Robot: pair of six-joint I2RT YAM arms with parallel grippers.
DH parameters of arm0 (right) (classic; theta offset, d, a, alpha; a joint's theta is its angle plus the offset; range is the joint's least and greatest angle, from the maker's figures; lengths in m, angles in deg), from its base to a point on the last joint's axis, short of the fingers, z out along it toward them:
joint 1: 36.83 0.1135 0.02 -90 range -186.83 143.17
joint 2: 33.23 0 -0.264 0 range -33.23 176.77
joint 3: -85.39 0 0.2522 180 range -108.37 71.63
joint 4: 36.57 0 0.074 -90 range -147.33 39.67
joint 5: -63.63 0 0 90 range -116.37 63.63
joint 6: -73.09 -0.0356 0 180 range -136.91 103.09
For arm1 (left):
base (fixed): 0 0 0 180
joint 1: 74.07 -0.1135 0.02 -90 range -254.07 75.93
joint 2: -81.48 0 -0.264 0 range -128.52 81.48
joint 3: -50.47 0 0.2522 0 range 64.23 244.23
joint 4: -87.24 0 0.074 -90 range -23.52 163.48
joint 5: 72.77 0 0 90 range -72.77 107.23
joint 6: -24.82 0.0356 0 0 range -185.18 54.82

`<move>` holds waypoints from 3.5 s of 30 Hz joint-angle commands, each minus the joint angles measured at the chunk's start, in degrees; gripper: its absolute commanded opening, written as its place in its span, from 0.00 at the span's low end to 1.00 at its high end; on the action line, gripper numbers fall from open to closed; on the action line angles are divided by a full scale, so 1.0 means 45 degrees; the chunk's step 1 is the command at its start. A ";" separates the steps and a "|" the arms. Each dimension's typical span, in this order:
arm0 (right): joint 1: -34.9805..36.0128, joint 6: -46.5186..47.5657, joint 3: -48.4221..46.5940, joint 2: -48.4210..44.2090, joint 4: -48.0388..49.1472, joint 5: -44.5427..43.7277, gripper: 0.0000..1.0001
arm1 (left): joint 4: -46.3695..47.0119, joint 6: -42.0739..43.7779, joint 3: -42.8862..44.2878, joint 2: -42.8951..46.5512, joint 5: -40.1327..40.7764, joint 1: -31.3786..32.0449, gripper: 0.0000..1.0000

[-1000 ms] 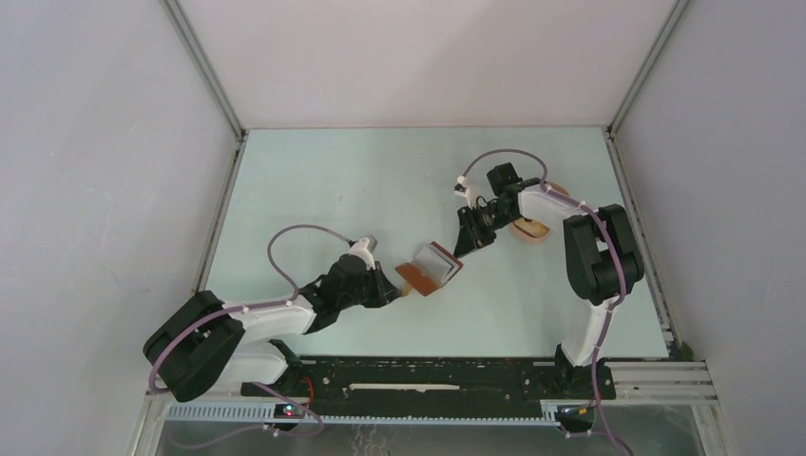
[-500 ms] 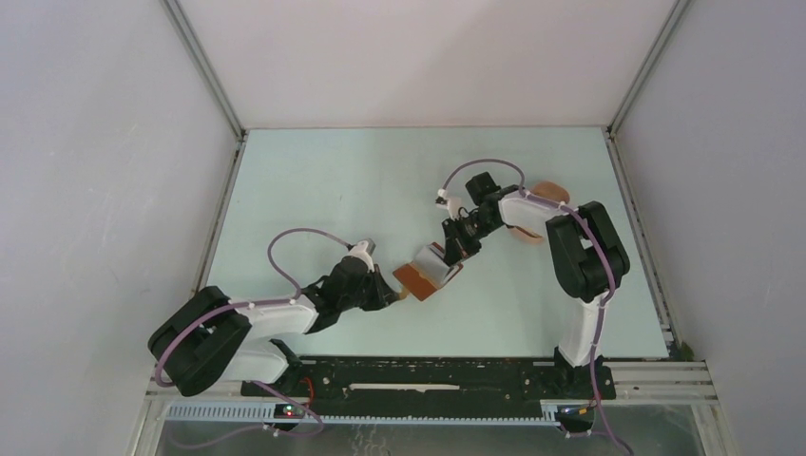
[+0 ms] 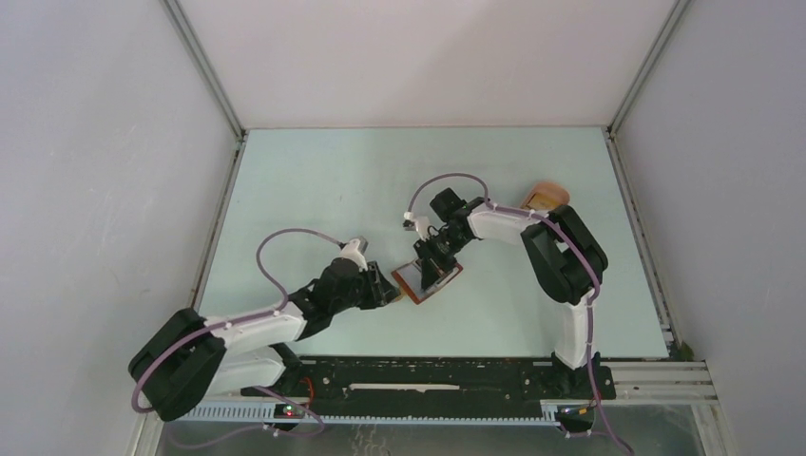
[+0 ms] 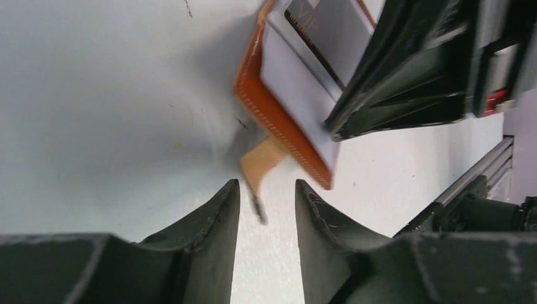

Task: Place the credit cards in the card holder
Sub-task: Open the card holder at the center of the board, then turn over the card slot in the card holder.

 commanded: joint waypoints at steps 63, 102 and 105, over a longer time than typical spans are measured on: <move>-0.2583 0.1178 -0.1246 0.0623 -0.1559 -0.0097 0.48 | 0.6749 -0.0664 0.0115 -0.5495 -0.2704 -0.1433 0.17; -0.0071 0.0613 -0.1397 0.0909 -0.1652 0.4188 0.46 | 0.5964 -0.1270 -0.1859 -0.1000 -0.0860 -0.1686 0.54; -0.0239 0.0740 -0.1407 0.0869 -0.1737 0.3918 0.46 | 0.4637 -0.0942 -0.1885 0.0426 -0.0372 -0.1686 0.53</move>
